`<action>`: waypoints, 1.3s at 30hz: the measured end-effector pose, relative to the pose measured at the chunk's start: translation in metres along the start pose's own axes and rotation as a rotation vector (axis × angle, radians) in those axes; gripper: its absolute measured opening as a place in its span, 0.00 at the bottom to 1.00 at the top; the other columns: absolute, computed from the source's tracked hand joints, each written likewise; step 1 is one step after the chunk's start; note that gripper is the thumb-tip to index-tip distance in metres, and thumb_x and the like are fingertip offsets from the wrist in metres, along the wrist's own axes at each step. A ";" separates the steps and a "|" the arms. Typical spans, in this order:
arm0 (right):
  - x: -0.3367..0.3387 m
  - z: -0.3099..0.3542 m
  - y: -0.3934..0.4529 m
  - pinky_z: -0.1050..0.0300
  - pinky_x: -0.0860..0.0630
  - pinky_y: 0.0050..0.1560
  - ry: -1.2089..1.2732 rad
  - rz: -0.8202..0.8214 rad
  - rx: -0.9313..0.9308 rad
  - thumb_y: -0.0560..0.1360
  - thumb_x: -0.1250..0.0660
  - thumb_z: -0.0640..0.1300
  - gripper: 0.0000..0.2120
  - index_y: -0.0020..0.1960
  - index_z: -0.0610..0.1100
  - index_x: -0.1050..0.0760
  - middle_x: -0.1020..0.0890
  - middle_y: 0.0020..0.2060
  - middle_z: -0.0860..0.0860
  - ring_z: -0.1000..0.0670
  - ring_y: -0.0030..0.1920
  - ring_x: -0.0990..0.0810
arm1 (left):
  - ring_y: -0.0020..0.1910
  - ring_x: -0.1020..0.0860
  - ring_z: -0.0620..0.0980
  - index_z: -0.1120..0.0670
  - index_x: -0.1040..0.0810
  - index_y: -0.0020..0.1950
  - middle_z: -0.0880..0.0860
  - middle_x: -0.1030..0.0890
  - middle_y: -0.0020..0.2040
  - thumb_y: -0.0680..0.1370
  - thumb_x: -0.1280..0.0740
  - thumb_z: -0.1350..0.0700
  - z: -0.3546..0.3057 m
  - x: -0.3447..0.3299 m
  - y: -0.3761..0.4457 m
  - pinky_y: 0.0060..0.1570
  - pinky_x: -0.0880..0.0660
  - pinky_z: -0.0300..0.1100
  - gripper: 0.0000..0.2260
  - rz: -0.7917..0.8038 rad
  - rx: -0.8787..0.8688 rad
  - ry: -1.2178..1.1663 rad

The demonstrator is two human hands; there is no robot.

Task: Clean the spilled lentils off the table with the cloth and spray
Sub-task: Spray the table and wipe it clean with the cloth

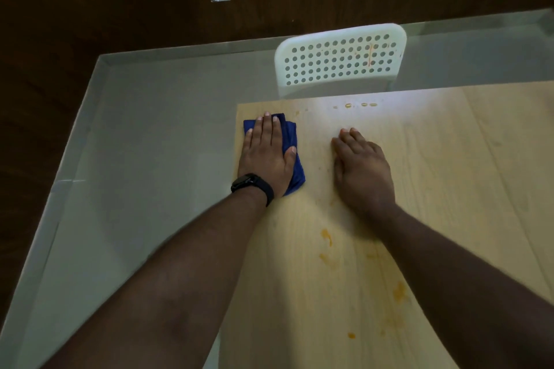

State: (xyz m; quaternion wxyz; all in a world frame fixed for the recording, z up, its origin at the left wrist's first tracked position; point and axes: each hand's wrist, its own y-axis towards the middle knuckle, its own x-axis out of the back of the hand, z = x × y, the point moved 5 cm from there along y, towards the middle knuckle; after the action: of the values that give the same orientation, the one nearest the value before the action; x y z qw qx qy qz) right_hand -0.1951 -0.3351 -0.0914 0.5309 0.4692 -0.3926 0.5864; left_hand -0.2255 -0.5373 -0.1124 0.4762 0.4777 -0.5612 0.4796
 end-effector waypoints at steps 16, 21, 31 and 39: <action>-0.002 -0.004 0.003 0.47 0.49 0.83 -0.023 0.034 -0.004 0.87 0.56 0.55 0.27 0.84 0.48 0.43 0.43 0.84 0.49 0.51 0.84 0.50 | 0.84 0.61 0.50 0.54 0.61 0.85 0.52 0.61 0.85 0.85 0.56 0.41 -0.026 0.003 -0.006 0.82 0.59 0.50 0.32 0.079 -0.241 -0.019; -0.007 -0.003 0.005 0.46 0.49 0.83 -0.030 0.028 -0.015 0.88 0.57 0.55 0.28 0.84 0.47 0.44 0.44 0.84 0.49 0.50 0.84 0.51 | 0.84 0.58 0.52 0.56 0.58 0.85 0.55 0.57 0.86 0.85 0.57 0.40 -0.011 0.007 0.046 0.82 0.58 0.51 0.33 0.029 -0.131 0.030; -0.003 -0.012 0.002 0.48 0.47 0.83 0.059 -0.020 -0.085 0.85 0.50 0.50 0.28 0.84 0.44 0.42 0.40 0.83 0.46 0.50 0.84 0.46 | 0.83 0.64 0.50 0.55 0.62 0.85 0.52 0.64 0.85 0.86 0.57 0.41 -0.054 0.004 -0.013 0.82 0.60 0.51 0.32 0.101 -0.273 -0.012; -0.008 -0.014 0.007 0.49 0.48 0.83 0.083 -0.034 -0.083 0.84 0.48 0.48 0.29 0.83 0.43 0.40 0.38 0.82 0.45 0.49 0.83 0.44 | 0.84 0.56 0.53 0.57 0.57 0.85 0.55 0.55 0.86 0.85 0.57 0.41 -0.021 0.008 0.060 0.82 0.57 0.52 0.33 0.028 -0.107 0.023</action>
State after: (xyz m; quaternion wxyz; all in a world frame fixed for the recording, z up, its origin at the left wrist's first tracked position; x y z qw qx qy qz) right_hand -0.2043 -0.3251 -0.1024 0.5757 0.4289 -0.3862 0.5792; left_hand -0.2839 -0.5124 -0.1073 0.5007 0.4382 -0.5870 0.4611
